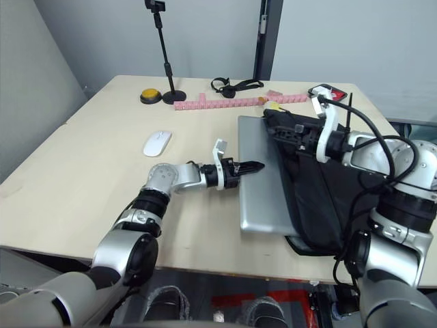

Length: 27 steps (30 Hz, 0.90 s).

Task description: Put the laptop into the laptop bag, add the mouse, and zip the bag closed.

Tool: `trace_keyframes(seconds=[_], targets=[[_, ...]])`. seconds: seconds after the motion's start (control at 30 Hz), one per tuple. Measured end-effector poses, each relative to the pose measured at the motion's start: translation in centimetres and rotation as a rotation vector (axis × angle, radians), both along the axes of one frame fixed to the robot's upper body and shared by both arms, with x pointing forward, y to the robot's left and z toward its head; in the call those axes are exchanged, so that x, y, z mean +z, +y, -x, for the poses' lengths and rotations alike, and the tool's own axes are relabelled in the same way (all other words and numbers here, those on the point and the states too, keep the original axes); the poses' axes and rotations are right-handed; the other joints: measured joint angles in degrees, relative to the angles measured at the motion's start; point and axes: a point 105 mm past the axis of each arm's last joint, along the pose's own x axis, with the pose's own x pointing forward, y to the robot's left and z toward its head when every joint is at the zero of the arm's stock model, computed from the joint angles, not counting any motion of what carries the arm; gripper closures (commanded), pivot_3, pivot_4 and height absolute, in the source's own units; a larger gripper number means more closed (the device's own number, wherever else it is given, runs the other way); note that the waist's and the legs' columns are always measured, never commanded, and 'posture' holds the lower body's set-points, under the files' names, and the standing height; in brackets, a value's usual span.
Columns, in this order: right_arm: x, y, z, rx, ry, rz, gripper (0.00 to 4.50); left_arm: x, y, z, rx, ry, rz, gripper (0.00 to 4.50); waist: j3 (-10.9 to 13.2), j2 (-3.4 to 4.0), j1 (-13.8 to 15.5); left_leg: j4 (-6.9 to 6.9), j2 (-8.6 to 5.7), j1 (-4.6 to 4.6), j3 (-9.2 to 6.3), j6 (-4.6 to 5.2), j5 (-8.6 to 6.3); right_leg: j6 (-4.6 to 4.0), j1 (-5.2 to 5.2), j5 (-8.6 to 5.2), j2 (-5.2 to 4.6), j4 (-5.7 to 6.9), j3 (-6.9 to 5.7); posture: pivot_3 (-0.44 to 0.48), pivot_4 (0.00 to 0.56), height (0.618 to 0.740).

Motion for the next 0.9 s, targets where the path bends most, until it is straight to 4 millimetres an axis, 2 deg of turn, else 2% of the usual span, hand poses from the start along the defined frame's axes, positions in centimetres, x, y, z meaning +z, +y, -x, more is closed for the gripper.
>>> trace_keyframes(seconds=[0.13, 0.33, 0.53, 0.9], targets=[[0.5, 0.7, -0.3, 0.021, -0.002, -0.021, 4.48, 0.1, -1.3, -0.3, 0.009, -0.025, -0.021, 4.13, -0.01, 0.01, 0.07, -0.02, -0.18, 0.0, 0.0, 0.02, 0.0, 0.01, 0.02, 0.01, -0.18, -0.04, 0.02, 0.0, 0.15, 0.739], [0.5, 0.8, -0.2, 0.02, 0.002, -0.019, 4.48, -0.7, -1.2, -1.0, 0.048, -0.018, -0.022, 4.13, -0.01, 0.02, 0.1, -0.1, -0.19, -0.02, 0.01, 0.03, 0.01, 0.05, 0.02, 0.02, -0.18, -0.11, 0.0, 0.0, 0.15, 0.739], [0.5, 0.9, -0.2, 0.025, 0.005, -0.02, 4.48, -0.5, -1.4, -1.6, 0.075, -0.026, -0.021, 4.13, -0.01, 0.02, 0.25, -0.11, -0.21, -0.03, 0.01, 0.03, 0.01, 0.07, 0.02, 0.04, -0.21, -0.14, 0.0, 0.0, 0.15, 0.739], [0.5, 1.0, -0.2, 0.022, 0.008, -0.014, 4.48, -0.5, -2.3, -1.5, 0.044, -0.016, -0.024, 4.13, -0.01, 0.02, 0.91, -0.23, -0.22, -0.05, 0.0, 0.02, 0.01, 0.09, 0.02, 0.04, -0.21, -0.28, -0.03, 0.0, 0.15, 0.739]])
